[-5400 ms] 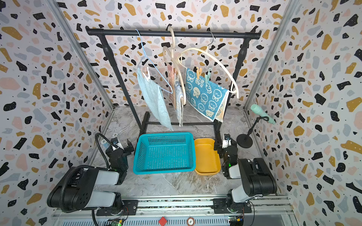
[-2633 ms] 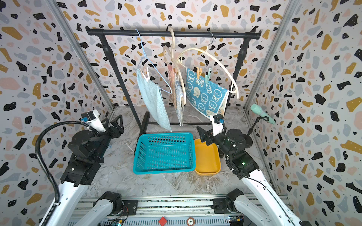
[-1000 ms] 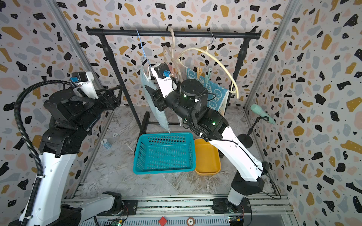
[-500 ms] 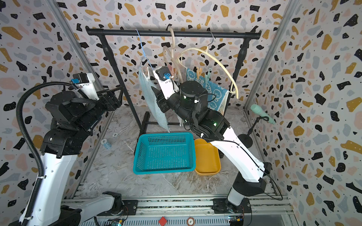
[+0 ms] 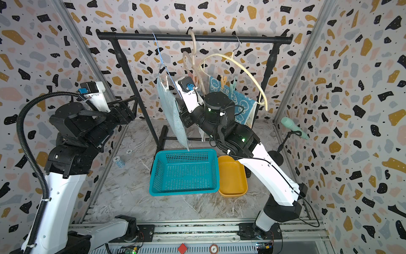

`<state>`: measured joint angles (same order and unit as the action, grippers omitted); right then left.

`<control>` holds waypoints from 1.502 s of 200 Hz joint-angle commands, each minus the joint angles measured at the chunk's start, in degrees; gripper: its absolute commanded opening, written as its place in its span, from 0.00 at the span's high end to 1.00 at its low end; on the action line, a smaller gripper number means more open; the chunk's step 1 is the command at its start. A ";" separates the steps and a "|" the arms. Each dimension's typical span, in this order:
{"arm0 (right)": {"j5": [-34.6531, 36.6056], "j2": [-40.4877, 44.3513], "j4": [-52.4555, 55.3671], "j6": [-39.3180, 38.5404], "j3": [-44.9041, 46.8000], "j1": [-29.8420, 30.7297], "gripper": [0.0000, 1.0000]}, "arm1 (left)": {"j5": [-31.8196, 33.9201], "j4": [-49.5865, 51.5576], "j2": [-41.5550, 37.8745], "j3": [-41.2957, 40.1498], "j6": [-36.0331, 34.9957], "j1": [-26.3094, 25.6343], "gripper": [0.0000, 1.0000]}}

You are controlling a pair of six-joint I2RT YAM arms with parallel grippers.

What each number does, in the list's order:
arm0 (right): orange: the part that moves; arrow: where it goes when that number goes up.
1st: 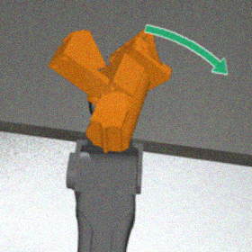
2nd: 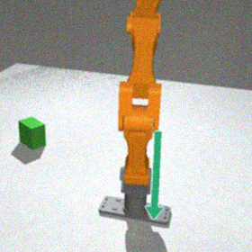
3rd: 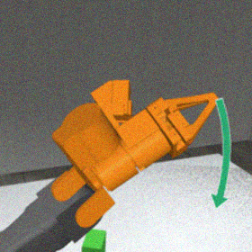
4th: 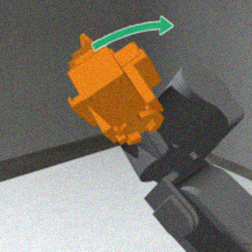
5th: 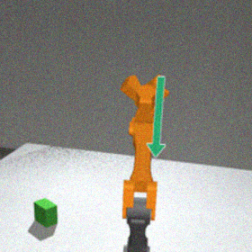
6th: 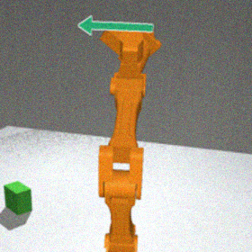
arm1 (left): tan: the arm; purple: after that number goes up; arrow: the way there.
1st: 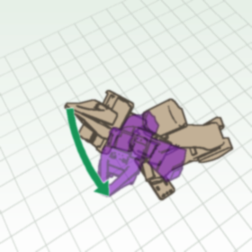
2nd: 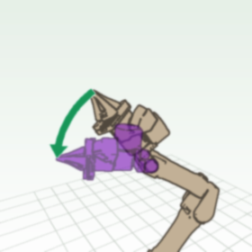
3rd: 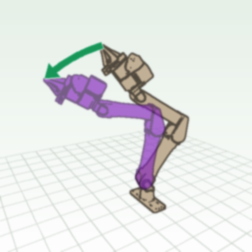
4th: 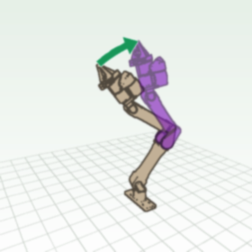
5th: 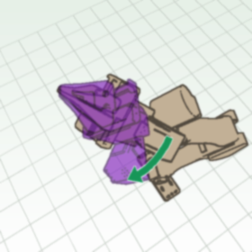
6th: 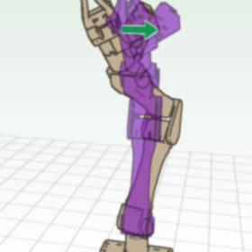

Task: Remove the clothespins securing towels to the hanger
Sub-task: Pick up the hanger from the clothesline.

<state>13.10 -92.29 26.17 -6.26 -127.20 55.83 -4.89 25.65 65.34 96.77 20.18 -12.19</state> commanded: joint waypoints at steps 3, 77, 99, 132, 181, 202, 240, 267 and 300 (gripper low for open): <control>-1.32 2.13 -0.44 0.76 0.04 -0.56 0.76 | -0.95 -2.18 -0.43 -0.20 -0.22 -0.21 0.26; -3.41 2.99 -1.73 1.70 1.16 -2.21 0.86 | -2.66 -3.52 -0.90 -1.65 -1.17 -0.17 0.27; -4.04 3.18 -2.00 1.71 1.32 -2.41 0.91 | -2.88 -3.50 -0.96 -1.64 -1.27 -0.18 0.27; -4.14 3.26 -2.69 1.71 1.44 -2.70 1.00 | -2.89 -4.27 -1.42 -2.59 -0.94 -0.21 0.28; -4.86 3.93 -5.43 1.49 2.00 -2.73 1.00 | -3.00 -4.54 -1.27 -2.36 -0.75 -0.21 0.29; -5.24 4.18 -6.70 1.19 2.01 -2.66 1.00 | -3.47 -5.07 -1.01 -2.36 -0.41 -0.21 0.29; -4.93 4.50 -8.95 1.15 2.17 -2.97 1.00 | -3.88 -5.27 -0.30 -1.69 -0.28 -0.21 0.29; -5.56 5.20 -12.56 1.51 3.64 -3.93 1.00 | -3.71 -6.66 -0.82 -3.03 -0.95 -0.21 0.29; -6.89 5.39 -15.18 1.72 3.45 -5.18 1.00 | -3.84 -7.27 -0.47 -3.51 -0.77 -0.21 0.29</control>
<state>8.60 -90.21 18.17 -4.40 -123.04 51.35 -7.92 21.93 65.17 93.93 20.14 -12.19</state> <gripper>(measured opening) 0.056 0.709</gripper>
